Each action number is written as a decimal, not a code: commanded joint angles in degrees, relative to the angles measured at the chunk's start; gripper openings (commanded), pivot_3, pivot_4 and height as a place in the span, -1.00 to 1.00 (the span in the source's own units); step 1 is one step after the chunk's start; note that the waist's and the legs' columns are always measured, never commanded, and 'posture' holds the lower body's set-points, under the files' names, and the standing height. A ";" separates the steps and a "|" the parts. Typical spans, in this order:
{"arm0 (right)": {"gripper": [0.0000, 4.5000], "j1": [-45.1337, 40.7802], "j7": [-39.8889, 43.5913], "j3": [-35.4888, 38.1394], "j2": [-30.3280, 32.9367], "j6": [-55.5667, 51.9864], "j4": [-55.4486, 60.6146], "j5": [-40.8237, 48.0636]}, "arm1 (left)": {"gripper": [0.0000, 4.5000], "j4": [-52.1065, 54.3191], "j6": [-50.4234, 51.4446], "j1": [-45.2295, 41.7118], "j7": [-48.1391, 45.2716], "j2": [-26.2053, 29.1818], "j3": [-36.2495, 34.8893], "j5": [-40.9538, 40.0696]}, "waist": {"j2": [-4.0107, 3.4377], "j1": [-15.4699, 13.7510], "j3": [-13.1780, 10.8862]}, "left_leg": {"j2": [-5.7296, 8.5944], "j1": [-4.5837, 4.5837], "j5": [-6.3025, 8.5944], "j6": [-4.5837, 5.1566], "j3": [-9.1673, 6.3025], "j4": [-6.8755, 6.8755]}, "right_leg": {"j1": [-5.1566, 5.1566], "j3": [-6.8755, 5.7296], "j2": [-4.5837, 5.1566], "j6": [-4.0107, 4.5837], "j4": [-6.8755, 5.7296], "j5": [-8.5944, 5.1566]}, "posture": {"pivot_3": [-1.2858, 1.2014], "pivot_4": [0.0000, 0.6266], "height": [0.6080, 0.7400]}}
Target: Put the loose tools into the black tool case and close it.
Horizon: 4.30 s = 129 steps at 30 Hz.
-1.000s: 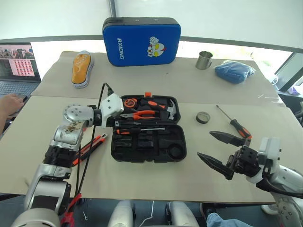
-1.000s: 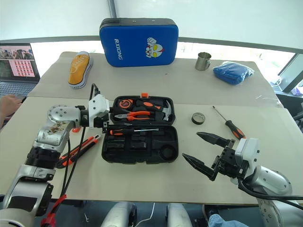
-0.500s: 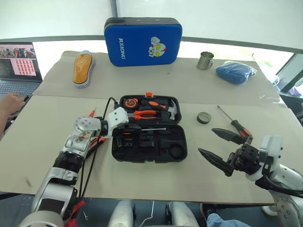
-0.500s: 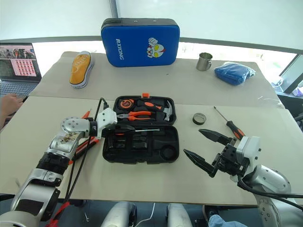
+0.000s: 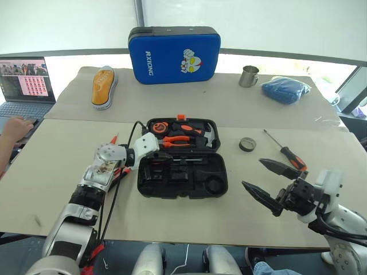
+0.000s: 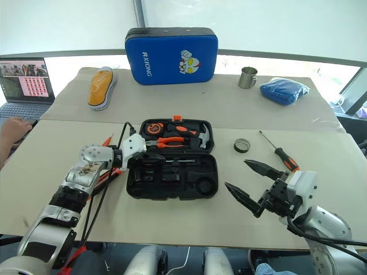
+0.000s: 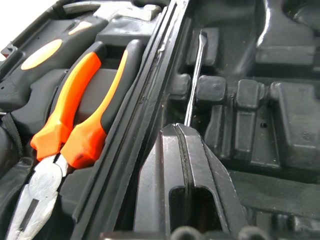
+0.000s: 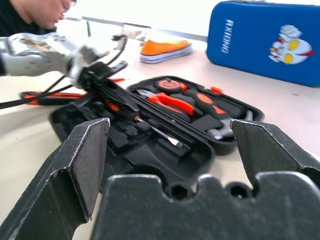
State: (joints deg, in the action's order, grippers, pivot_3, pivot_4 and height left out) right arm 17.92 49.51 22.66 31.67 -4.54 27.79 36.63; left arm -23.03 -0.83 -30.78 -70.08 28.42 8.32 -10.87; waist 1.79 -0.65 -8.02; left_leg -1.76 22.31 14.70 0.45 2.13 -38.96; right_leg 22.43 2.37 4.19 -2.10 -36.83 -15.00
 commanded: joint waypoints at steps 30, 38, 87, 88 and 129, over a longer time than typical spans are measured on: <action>1.00 -46.94 3.72 -15.28 22.06 -9.27 -64.26 -26.91 | 0.99 29.21 16.90 23.04 -6.29 11.08 -22.53 -29.63 | -0.35 1.39 -0.22 | -0.14 0.10 0.01 0.03 0.22 0.30 | 0.38 0.21 -0.18 0.19 0.02 -0.10 | 0.03 -0.52 1.00; 0.77 -58.30 5.79 -20.81 18.98 -9.13 -78.41 -31.32 | 1.00 28.44 16.73 21.66 -7.81 11.75 -21.11 -29.10 | -0.38 1.51 -0.24 | 0.00 0.59 0.01 0.03 0.20 0.15 | 0.77 0.16 0.16 -0.02 0.05 0.02 | 0.03 -0.52 1.00; -0.54 -65.69 19.93 -51.72 5.56 -24.82 -30.98 -39.18 | 1.00 29.59 5.76 39.20 -3.58 8.18 -27.66 -25.93 | -0.54 1.46 -0.47 | -0.06 1.07 -0.01 0.00 -0.04 -0.03 | 1.59 0.06 0.12 0.06 -0.31 0.18 | 0.03 -0.52 1.00; -0.54 -65.45 20.25 -51.73 5.84 -24.65 -30.98 -39.25 | 1.00 29.62 5.77 39.04 -3.49 8.16 -27.54 -25.92 | -0.54 1.45 -0.47 | -0.06 1.07 -0.01 0.00 -0.05 -0.03 | 1.59 0.06 0.12 0.06 -0.31 0.18 | 0.03 -0.52 1.00; -0.98 -59.95 22.17 -42.10 -7.47 3.54 -52.47 -32.09 | 1.00 30.37 7.59 39.29 -0.54 10.91 -29.10 -26.27 | -0.46 1.65 -0.45 | -0.11 0.97 -0.02 -0.02 -0.02 0.04 | 1.57 0.04 0.10 0.12 -0.33 0.22 | 0.03 -0.52 1.00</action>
State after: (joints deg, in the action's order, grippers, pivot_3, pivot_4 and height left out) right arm -42.01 71.23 -18.84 24.13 -2.52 -23.09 5.95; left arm 5.69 6.48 8.01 -70.73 38.51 -19.17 -36.12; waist 1.33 1.00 -8.47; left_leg -1.87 23.26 14.68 0.43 2.11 -38.93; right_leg 23.98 2.41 4.29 -1.98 -37.17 -14.78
